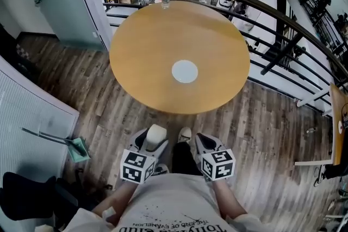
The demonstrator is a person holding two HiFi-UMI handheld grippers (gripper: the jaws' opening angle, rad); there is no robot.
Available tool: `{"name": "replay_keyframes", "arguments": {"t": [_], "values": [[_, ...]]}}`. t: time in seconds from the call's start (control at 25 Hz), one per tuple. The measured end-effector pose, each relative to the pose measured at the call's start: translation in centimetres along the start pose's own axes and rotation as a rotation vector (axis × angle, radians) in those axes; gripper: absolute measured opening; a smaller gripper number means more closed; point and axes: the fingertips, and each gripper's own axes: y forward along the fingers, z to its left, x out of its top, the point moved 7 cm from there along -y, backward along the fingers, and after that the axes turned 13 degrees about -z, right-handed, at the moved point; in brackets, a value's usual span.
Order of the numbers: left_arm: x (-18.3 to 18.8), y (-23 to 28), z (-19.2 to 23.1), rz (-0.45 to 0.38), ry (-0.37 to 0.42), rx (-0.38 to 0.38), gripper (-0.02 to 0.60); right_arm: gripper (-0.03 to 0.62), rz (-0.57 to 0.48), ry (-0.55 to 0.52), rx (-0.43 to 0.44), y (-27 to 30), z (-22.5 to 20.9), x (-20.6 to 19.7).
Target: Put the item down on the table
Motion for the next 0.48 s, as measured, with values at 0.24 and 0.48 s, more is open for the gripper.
{"name": "replay_keyframes", "arguments": {"t": [0.24, 0.48], "values": [[1.5, 5.6, 2.5, 0.002, -0.011, 0.024, 0.33, 0.026, -0.006, -0.021, 0.017, 5.0, -4.0, 2.4], [4.0, 11.6, 4.4, 0.004, -0.013, 0.047, 0.33, 0.026, 0.018, -0.043, 0.041, 10.2, -8.3, 5.8]]}}
